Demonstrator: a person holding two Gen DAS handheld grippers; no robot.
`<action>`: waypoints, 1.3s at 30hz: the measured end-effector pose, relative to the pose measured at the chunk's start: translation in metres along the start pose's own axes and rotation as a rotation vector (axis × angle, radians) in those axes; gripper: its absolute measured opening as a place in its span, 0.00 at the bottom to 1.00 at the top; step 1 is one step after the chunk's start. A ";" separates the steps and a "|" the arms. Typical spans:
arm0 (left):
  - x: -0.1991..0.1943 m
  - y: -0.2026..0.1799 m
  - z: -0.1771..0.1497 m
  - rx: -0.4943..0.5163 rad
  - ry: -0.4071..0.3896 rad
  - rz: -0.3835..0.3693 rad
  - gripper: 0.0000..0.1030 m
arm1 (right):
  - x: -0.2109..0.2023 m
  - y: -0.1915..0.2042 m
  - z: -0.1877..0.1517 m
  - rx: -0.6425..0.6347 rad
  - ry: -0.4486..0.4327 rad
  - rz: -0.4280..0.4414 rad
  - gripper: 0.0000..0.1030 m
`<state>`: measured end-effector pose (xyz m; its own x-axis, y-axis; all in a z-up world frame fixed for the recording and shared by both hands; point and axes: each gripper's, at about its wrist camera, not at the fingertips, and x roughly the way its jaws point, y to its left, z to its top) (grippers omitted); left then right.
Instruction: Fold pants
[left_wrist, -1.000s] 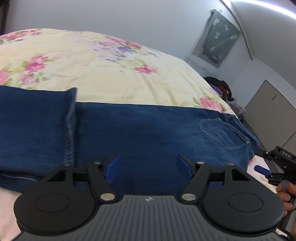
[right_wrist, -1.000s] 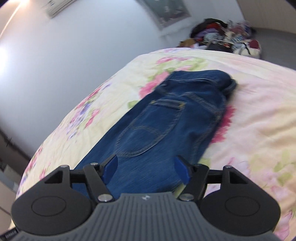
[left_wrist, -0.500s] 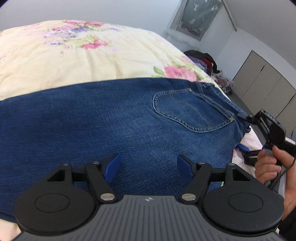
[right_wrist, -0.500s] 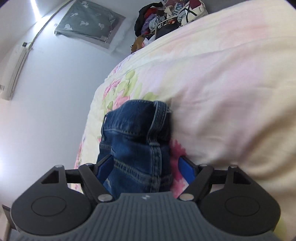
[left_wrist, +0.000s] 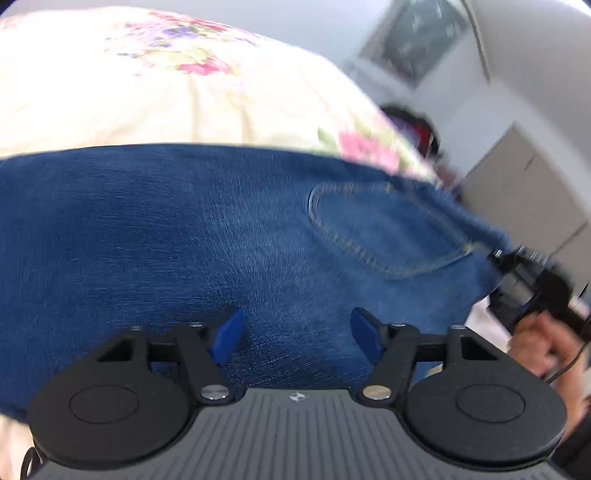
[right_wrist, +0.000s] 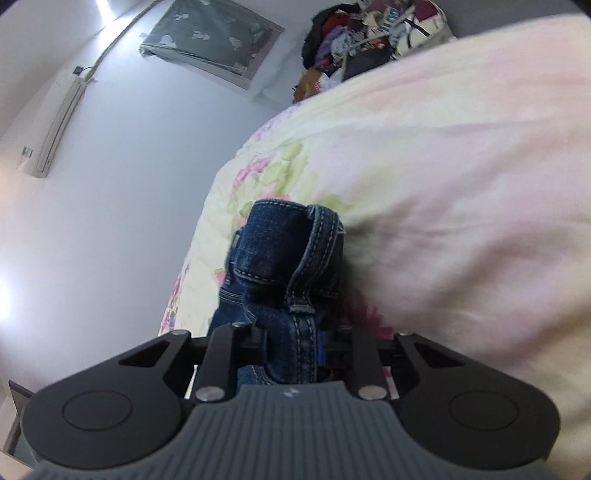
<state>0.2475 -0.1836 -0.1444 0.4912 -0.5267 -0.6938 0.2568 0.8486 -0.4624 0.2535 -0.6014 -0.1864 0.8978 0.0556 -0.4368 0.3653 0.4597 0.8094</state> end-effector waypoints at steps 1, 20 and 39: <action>-0.011 0.007 0.003 -0.017 -0.030 -0.009 0.75 | -0.004 0.016 0.000 -0.057 -0.012 0.013 0.16; -0.152 0.155 -0.005 -0.297 -0.215 0.042 0.75 | -0.037 0.259 -0.216 -1.173 0.011 0.265 0.12; -0.124 0.149 -0.010 -0.258 -0.146 0.013 0.80 | -0.032 0.198 -0.326 -1.455 0.408 0.284 0.28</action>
<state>0.2163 0.0077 -0.1328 0.6126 -0.4875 -0.6221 0.0391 0.8048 -0.5922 0.2168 -0.2232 -0.1402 0.6794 0.4083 -0.6097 -0.5674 0.8192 -0.0837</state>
